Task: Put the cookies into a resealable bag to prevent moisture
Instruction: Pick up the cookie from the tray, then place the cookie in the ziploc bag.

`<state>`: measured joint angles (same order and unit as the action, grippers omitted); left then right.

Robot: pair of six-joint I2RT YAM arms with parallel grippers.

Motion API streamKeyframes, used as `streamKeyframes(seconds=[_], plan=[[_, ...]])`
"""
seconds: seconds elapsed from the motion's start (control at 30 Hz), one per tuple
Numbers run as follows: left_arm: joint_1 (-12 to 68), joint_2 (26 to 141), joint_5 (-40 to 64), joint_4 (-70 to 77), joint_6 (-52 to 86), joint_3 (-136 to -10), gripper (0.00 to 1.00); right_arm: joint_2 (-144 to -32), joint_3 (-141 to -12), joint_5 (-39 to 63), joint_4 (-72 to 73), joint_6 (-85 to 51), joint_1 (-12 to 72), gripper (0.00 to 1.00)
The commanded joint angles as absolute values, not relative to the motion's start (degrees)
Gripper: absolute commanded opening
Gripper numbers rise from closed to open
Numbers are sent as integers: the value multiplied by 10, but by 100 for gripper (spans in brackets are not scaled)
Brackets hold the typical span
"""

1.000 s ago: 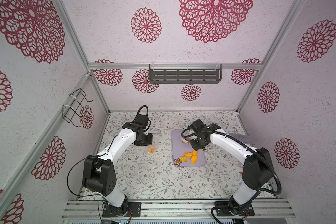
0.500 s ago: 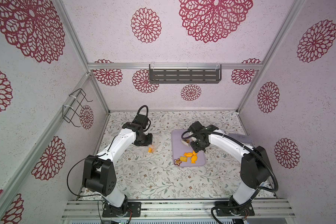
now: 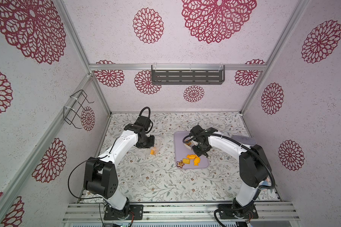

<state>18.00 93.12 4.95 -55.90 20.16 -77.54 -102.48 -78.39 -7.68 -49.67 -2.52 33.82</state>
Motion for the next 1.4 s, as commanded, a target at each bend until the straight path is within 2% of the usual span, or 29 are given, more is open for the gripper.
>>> streamKeyframes(seconds=[0.0, 0.2, 0.57, 0.77, 1.13, 1.37], plan=[[178, 927, 42, -567, 194, -785, 0, -1004, -800, -101, -510, -23, 341, 41], [178, 926, 43, -566, 195, -785, 0, -956, -807, -101, -497, -20, 341, 40], [178, 933, 62, -556, 199, -788, 0, -830, -797, 85, -437, 3, 385, 40], [179, 937, 67, -555, 201, -791, 0, -866, -845, 130, -424, 13, 441, 40], [179, 935, 63, -558, 203, -792, 0, -926, -881, 150, -408, 16, 470, 41], [179, 939, 65, -558, 202, -796, 0, -925, -891, 139, -413, 11, 469, 54]])
